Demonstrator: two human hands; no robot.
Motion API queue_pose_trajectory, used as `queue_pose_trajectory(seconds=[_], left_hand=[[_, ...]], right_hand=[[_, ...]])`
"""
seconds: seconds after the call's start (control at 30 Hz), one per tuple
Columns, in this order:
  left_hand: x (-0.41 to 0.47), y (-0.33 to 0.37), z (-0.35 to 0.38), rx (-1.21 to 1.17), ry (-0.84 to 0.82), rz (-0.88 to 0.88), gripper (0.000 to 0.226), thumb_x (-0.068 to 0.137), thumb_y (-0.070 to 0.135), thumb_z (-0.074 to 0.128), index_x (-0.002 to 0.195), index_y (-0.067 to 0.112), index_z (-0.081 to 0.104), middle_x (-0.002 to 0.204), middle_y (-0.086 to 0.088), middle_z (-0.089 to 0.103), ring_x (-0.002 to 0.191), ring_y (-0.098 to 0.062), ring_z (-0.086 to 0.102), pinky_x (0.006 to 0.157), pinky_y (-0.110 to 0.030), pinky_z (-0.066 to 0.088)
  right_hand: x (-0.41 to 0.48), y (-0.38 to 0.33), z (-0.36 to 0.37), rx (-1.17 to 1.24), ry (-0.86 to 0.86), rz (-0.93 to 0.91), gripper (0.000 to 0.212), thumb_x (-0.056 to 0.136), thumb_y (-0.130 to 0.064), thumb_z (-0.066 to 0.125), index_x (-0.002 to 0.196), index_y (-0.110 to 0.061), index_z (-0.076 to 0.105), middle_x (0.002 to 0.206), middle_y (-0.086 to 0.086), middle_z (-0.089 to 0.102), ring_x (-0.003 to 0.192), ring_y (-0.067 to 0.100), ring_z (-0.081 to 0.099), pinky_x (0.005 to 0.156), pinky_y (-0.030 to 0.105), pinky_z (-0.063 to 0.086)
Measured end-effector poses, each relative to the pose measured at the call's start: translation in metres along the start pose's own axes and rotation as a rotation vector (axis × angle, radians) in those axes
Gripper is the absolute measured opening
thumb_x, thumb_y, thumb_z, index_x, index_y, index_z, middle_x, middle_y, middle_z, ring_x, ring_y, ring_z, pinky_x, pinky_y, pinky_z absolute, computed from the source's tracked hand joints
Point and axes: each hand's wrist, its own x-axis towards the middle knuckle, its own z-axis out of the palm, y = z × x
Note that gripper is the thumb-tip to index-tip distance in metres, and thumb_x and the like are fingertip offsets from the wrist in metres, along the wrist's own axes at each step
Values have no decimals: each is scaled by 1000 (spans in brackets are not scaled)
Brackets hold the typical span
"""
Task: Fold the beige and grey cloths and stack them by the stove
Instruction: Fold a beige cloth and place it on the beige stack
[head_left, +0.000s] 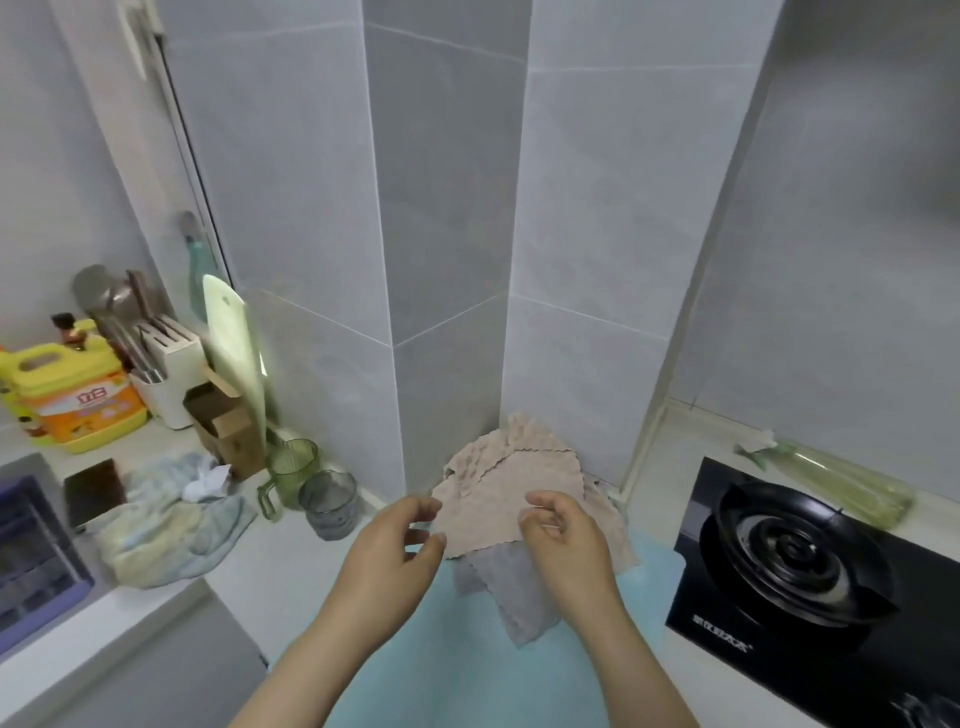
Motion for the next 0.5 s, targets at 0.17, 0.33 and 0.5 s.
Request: queue_pose_trajectory(seconds=[0.17, 0.33, 0.5], left_hand=[[58, -23, 6, -10, -123, 65, 23, 90, 17, 56, 111, 25, 58, 113, 14, 60, 95, 2, 58, 69, -1, 41], [111, -53, 14, -37, -317, 123, 24, 91, 18, 56, 112, 30, 56, 114, 17, 59, 94, 2, 57, 71, -3, 40], [146, -90, 19, -65, -441, 153, 24, 91, 15, 55, 108, 31, 55, 113, 16, 58, 91, 2, 56, 68, -2, 39]], right_hand=[[29, 10, 15, -43, 112, 51, 18, 93, -15, 57, 106, -27, 61, 97, -9, 64, 88, 2, 60, 65, 3, 42], [40, 25, 34, -74, 266, 147, 20, 94, -15, 53, 109, -26, 60, 100, -12, 63, 91, -1, 58, 69, 8, 41], [49, 52, 68, -117, 405, 292, 13, 89, -10, 54, 91, -5, 66, 87, 16, 65, 71, 17, 56, 67, 29, 46]])
